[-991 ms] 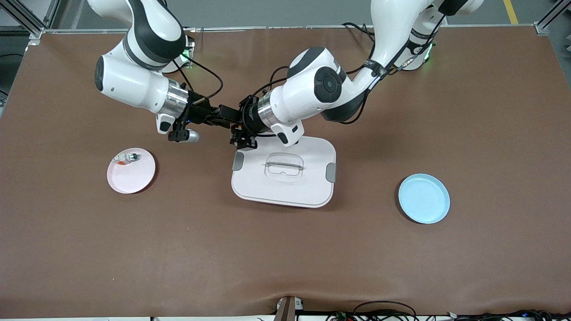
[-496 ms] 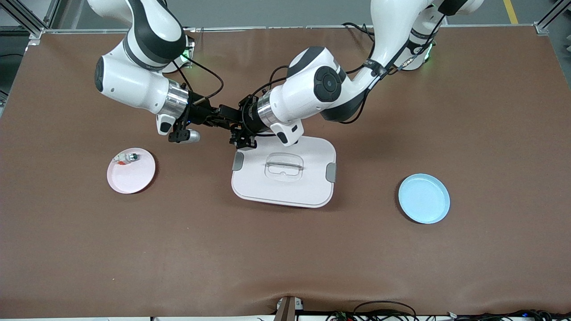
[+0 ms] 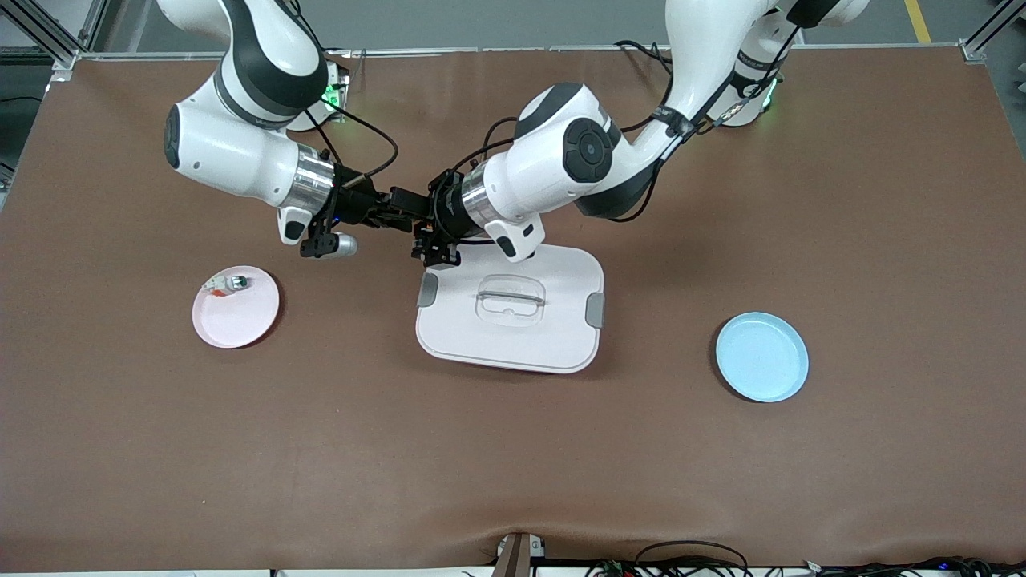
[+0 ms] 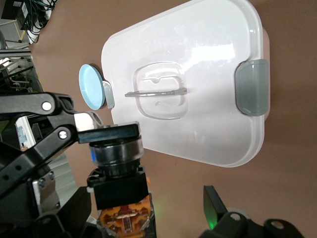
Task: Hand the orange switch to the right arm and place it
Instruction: 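Open the left gripper to release the switch to the right gripper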
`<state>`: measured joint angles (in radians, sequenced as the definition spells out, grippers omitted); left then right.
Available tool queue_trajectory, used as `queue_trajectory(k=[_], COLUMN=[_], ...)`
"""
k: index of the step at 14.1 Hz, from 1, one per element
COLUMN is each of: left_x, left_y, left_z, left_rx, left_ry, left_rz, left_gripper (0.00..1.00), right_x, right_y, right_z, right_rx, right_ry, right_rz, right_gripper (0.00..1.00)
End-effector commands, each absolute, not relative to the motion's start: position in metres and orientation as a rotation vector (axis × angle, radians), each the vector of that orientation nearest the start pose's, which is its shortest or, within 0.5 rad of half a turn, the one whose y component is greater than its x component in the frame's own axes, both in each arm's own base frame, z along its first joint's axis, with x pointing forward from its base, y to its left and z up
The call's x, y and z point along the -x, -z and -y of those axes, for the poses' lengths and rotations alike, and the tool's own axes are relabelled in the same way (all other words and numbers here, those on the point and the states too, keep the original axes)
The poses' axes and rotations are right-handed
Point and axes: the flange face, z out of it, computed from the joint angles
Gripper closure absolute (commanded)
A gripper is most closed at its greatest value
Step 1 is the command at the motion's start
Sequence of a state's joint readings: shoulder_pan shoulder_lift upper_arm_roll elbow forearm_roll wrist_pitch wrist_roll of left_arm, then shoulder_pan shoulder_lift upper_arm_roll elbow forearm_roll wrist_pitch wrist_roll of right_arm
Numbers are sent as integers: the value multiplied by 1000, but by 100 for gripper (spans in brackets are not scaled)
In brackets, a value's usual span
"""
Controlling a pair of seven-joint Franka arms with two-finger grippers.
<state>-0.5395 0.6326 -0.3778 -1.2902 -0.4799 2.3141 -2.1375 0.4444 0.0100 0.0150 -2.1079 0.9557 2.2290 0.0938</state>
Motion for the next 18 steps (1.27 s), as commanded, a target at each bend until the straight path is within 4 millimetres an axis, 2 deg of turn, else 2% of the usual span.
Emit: queue_trajectory(k=[1,7,8,9,12,13,14,16,18], left_x=[-519,-518,-518,-518,-518,-518,-517,-517,-517], left_y=[-448,-448,-447,-447,-447,-447,-447,-447,-447], left_z=[564,565,565,565,565,565,565,565,565], left_rx=[-1797,-1799,-1799,-1800,-1800,-1800,-1802,-1802,-1803], left_ry=[816,816,817,817,817,817,817,817,817], left_rz=[-1825,-1824,-1826,-1824,-1824,-1824,-1823,-1823,-1821], left_gripper=[84,84,84,84,84,84,83,81,77], right_x=[-493,-493,-493,-493,-497,-497,-496,-497,-497], right_y=[-439,-439,-439,-439,-439,-439,-440,-443,-445], right_z=[-273,-273,-272,-272,-265,-265,-266,-266,-268], right_rx=[2329,2331,2332,2332,2331,2331,2329,2330,2329], right_ry=[-146,-131,-122,-117,-110,-114,-122,-118,-115], right_rz=[-210,-174,-156,-145,-155,-155,-145,-137,-130], right_gripper=[0,0,19,30,44,52,64,100,100])
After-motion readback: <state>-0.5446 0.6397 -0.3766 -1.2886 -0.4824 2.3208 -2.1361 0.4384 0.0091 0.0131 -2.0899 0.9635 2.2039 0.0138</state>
